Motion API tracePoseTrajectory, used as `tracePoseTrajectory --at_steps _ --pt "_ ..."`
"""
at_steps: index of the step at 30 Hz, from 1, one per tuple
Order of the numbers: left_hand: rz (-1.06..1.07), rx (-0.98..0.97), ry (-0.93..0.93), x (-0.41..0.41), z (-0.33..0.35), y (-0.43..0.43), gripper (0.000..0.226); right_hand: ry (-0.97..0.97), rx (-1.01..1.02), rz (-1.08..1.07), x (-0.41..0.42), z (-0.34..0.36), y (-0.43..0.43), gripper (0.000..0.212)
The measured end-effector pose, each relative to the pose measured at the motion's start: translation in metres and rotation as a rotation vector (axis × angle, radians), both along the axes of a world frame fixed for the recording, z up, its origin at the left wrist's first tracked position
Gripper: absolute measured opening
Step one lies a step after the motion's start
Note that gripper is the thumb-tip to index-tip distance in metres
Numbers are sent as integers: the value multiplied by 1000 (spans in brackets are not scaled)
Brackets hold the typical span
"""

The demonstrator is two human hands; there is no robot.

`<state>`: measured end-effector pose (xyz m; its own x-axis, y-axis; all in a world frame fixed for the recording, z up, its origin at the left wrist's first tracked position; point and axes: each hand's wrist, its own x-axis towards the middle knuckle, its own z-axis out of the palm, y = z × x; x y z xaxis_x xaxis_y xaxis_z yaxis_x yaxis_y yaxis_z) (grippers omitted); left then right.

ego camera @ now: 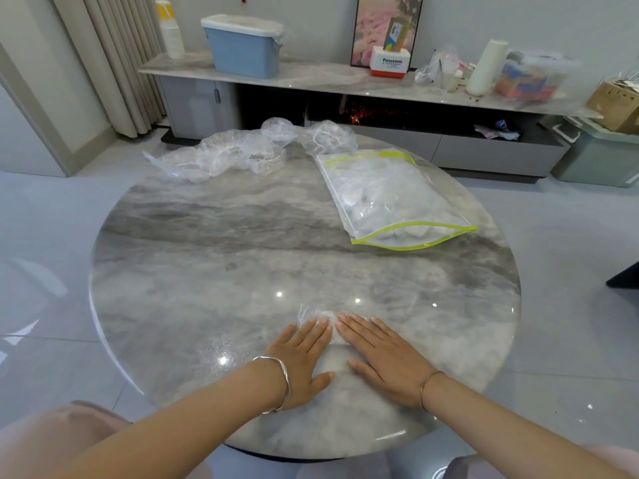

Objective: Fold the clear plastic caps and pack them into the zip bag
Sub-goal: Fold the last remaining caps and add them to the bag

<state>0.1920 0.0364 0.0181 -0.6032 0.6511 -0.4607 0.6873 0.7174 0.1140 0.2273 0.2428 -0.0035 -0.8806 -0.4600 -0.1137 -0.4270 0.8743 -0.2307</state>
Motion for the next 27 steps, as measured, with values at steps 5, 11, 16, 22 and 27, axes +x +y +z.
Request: tracePoseTrajectory --at_steps 5,11,16,22,27 --pt "15 134 98 -9 5 0 66 120 -63 -59 -7 1 -2 54" --pt "116 340 320 -28 5 4 52 405 -327 -228 -23 21 -10 32" --pt "478 606 132 -36 10 10 29 570 -476 -254 -25 42 -21 20" --pt "1019 1307 -1104 -35 37 24 17 758 -368 -121 -25 41 -30 24" --pt "989 1473 -1287 -48 47 24 28 314 -543 -164 -16 48 -32 48"
